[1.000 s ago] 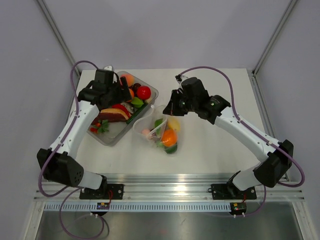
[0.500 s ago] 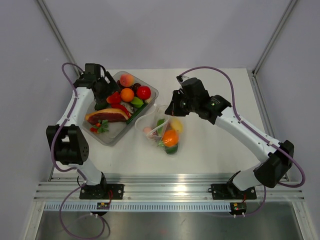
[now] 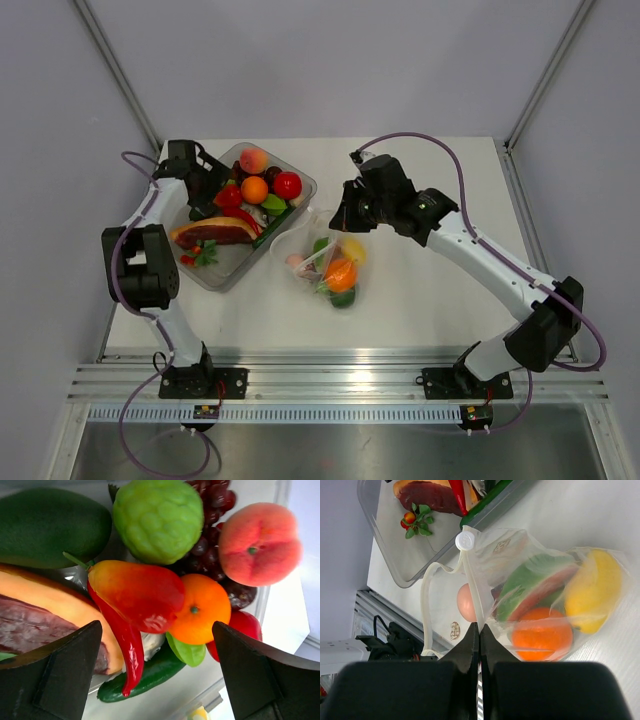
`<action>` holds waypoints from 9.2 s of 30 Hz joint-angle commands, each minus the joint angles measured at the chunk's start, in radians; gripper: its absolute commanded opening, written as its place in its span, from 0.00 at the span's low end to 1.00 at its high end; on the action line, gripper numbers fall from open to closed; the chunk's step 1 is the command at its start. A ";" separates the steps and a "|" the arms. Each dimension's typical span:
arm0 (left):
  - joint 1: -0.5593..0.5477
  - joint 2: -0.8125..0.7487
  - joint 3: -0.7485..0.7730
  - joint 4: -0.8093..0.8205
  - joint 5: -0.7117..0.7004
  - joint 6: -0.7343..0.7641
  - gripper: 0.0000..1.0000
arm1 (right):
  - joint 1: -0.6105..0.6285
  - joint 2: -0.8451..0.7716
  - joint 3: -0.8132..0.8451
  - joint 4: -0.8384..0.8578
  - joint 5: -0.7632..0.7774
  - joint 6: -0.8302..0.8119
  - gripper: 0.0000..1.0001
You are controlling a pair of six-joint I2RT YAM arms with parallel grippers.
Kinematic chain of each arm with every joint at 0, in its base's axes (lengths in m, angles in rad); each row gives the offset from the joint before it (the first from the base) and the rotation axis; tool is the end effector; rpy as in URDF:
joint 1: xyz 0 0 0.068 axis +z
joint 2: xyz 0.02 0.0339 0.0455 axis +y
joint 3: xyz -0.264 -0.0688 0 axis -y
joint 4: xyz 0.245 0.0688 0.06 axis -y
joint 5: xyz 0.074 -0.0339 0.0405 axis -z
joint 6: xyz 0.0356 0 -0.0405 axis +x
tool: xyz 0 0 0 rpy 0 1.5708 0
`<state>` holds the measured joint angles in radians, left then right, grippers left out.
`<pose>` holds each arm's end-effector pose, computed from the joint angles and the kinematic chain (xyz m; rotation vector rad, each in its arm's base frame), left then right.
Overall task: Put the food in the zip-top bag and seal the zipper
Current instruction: Pick up the fake fruit from the bin, then place the fake fruit in the zipper food storage bag, then adjust the zipper food storage bag at the center of the board, then zip the zipper food storage bag at the center of the board.
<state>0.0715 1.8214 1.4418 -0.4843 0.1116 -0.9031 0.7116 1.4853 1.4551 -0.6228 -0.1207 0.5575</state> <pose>0.4055 0.0251 0.2510 -1.1218 2.2266 -0.4988 0.2479 0.2194 0.3627 -0.2506 2.3351 0.8018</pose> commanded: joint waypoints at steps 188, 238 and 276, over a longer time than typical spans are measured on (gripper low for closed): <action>-0.693 -0.627 -0.030 -0.206 0.442 1.038 0.99 | 0.012 -0.158 -0.246 0.305 -0.102 0.278 0.00; -0.822 -0.570 -0.239 -0.120 0.290 1.024 0.00 | -0.264 -0.444 -0.436 0.388 -0.135 -0.310 0.60; -0.823 -0.590 -0.274 -0.122 0.303 0.997 0.00 | -0.363 -0.048 -0.455 0.885 -0.875 -0.464 0.61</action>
<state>-0.7506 1.2575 1.1690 -0.6338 0.3923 0.0994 0.3401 1.4220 0.9508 0.1986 -0.9451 0.0727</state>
